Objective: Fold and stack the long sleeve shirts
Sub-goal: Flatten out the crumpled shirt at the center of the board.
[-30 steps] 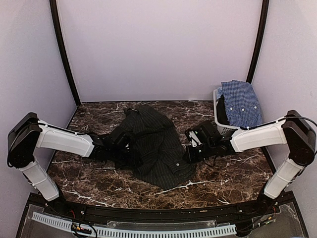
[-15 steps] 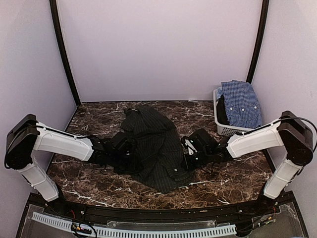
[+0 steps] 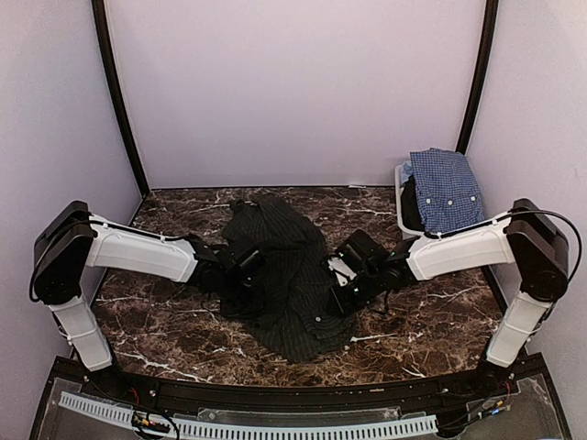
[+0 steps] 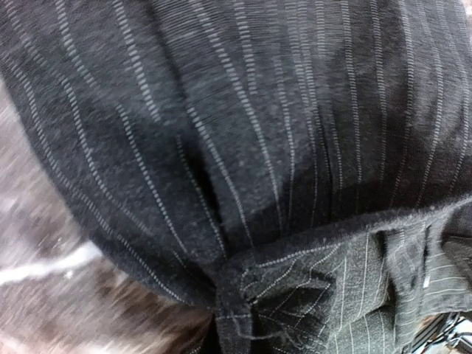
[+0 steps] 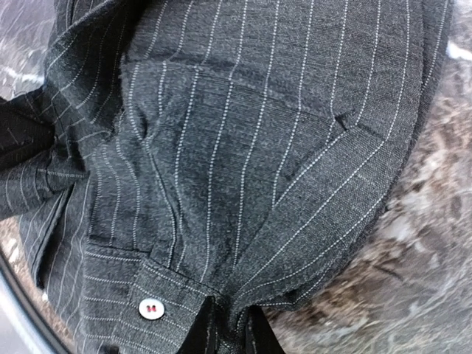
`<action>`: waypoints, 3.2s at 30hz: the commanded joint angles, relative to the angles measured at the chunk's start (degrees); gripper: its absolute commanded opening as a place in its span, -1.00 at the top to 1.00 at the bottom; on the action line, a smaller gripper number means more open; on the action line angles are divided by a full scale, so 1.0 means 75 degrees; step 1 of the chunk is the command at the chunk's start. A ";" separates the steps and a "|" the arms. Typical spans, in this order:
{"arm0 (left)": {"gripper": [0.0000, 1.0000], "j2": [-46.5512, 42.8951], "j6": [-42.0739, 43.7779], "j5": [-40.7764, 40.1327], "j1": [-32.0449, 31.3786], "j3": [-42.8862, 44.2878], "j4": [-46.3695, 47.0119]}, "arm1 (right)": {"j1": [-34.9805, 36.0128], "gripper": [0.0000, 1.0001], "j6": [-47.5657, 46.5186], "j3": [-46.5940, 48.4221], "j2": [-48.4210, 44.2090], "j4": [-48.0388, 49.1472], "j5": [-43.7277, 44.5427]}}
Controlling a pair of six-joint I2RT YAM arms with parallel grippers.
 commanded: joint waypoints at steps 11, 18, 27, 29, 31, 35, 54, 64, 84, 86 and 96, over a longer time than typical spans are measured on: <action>1.00 -0.4530 -0.0572 -0.0620 -0.0068 -0.3357 -0.1927 | 0.1928 0.51 0.1250 -0.1319 -0.1031 0.1607 0.0220; 0.70 -0.5623 0.0099 -0.1181 -0.0072 -0.3492 -0.1507 | 0.2342 -0.10 0.1755 -0.0308 -0.0962 0.0135 0.2065; 0.68 -0.5915 0.0268 -0.1297 -0.0073 -0.3183 -0.1337 | 0.3164 0.06 0.1926 0.1621 0.0444 -0.0706 0.2112; 0.75 -0.6072 0.0310 -0.1361 -0.0069 -0.3200 -0.1409 | 0.3173 0.11 0.2023 0.1711 0.0692 -0.0775 0.2083; 0.77 -0.6208 0.0333 -0.1484 -0.0067 -0.3157 -0.1497 | 0.3178 0.14 0.2140 0.1798 0.0860 -0.0909 0.2167; 0.85 -0.6394 0.0189 -0.1853 -0.0071 -0.2983 -0.1677 | 0.3143 0.16 0.2333 0.1844 0.1055 -0.1032 0.2193; 1.00 -0.5832 0.1234 -0.2609 0.1110 -0.1930 -0.1319 | 0.2947 0.19 0.2340 0.2796 0.1876 -0.1563 0.2103; 1.00 -0.5787 0.1623 -0.2750 0.1308 -0.1396 -0.1451 | 0.2949 0.33 0.2342 0.3370 0.2016 -0.2055 0.2240; 1.00 -0.5736 0.2504 -0.4158 0.2329 -0.0249 -0.1498 | 0.1324 1.00 0.1694 0.3962 0.1070 -0.3743 0.4212; 1.00 -0.5572 0.2700 -0.4176 0.2761 0.0036 -0.1253 | 0.0699 1.00 0.1330 0.4135 0.0777 -0.3996 0.4626; 1.00 -0.3932 0.3523 -0.3357 0.6097 0.2648 -0.0444 | -0.2204 1.00 -0.0653 0.6761 0.0315 -0.4358 0.6029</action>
